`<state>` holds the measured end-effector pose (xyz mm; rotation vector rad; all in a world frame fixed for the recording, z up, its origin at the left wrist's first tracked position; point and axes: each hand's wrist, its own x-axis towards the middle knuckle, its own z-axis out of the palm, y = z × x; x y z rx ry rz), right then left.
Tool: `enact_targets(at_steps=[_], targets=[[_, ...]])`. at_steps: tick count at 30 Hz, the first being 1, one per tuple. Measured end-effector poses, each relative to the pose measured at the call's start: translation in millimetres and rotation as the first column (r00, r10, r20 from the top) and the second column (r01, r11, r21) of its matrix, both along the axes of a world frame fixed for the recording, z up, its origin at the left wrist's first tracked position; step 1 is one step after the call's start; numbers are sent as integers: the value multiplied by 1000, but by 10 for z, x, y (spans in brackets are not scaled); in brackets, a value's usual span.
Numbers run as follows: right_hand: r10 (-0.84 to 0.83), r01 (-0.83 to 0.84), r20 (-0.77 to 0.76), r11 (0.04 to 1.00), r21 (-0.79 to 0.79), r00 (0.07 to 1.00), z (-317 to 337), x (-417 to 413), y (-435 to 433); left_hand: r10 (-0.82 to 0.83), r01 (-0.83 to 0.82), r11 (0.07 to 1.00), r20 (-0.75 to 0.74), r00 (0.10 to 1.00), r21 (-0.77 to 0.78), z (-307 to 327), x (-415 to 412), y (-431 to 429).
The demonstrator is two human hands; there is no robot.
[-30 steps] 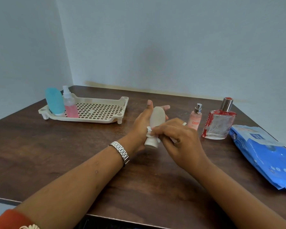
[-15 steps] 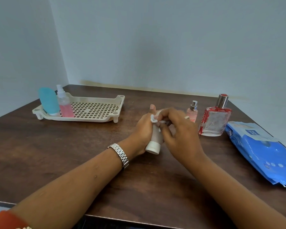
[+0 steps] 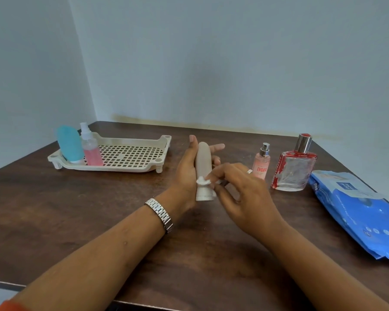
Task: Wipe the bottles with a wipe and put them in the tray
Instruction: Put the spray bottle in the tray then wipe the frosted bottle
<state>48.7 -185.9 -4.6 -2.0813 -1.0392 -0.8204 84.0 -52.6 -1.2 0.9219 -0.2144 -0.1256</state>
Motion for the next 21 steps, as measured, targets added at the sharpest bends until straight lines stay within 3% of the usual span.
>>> enact_targets(at_steps=[4,7,10,16,21], targets=[[-66,96,-166,979,179,984,1,132,-81,124,-130,984,61,990,120,21,8,50],[99,81,-403,911,405,910,1,154,-92,271,-267,920,26,962,287,18,17,49],[297,62,-522,824,563,800,-2,140,-65,327,-308,893,-2,945,329,-6,50,64],[279,29,-494,849,528,824,-11,128,-46,304,-307,894,64,951,326,-21,23,15],[147,107,-389,822,559,909,15,213,-99,141,-215,850,185,972,481,-123,-42,-117]])
